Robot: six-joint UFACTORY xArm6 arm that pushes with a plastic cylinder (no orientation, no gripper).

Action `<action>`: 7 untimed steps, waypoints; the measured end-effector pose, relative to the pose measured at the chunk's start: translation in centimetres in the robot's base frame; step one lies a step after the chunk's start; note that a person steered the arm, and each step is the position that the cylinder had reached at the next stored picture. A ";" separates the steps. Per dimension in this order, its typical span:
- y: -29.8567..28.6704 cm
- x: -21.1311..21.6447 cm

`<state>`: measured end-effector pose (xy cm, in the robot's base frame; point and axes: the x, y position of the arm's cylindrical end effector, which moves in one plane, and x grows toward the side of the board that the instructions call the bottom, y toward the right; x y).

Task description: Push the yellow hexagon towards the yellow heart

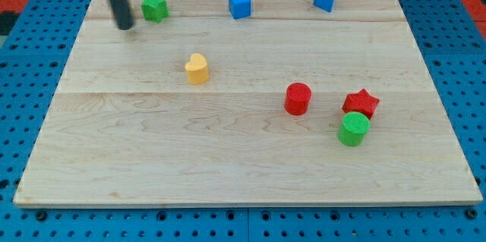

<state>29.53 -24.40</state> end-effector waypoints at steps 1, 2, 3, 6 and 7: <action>-6.0 -3.1; -5.8 -9.9; 2.4 -10.0; -1.9 -8.9; -5.5 -4.1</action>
<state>25.46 -29.89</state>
